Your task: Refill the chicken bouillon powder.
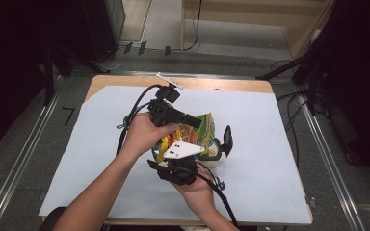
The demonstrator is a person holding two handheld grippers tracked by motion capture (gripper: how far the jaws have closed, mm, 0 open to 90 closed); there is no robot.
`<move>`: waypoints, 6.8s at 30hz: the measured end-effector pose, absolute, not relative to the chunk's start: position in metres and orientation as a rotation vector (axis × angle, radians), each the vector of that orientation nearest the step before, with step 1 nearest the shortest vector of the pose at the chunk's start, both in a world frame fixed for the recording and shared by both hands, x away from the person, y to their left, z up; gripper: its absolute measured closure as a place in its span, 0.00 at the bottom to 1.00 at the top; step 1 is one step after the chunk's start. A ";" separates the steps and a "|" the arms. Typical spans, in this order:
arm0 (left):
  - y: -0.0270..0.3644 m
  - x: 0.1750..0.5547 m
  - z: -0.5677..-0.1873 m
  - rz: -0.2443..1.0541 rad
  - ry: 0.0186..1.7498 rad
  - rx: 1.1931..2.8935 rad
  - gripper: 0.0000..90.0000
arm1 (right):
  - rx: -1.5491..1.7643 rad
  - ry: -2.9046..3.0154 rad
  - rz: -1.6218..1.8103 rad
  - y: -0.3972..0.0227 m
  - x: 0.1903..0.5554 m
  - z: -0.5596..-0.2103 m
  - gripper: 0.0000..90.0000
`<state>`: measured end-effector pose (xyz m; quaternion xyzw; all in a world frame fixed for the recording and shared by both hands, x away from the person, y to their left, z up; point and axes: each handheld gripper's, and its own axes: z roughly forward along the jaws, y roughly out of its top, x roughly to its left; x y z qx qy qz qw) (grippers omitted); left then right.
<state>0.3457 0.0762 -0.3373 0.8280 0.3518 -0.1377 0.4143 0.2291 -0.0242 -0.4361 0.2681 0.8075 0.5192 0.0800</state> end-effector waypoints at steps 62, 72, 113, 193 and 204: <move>0.082 0.339 -0.353 -0.382 0.898 2.182 0.88 | 0.675 2.484 1.534 -0.012 0.225 -0.469 0.71; 0.081 0.341 -0.358 -0.393 0.899 2.189 0.91 | 0.668 2.495 1.528 -0.011 0.224 -0.475 0.66; 0.089 0.342 -0.354 -0.362 0.826 2.204 0.97 | 0.794 2.524 1.541 -0.013 0.232 -0.484 0.56; 0.187 0.353 -0.322 -0.345 0.772 1.954 1.00 | 0.842 2.379 1.518 -0.031 0.240 -0.469 0.53; 0.210 0.372 -0.334 -0.226 0.878 1.867 1.00 | 0.836 2.410 1.505 -0.028 0.236 -0.474 0.53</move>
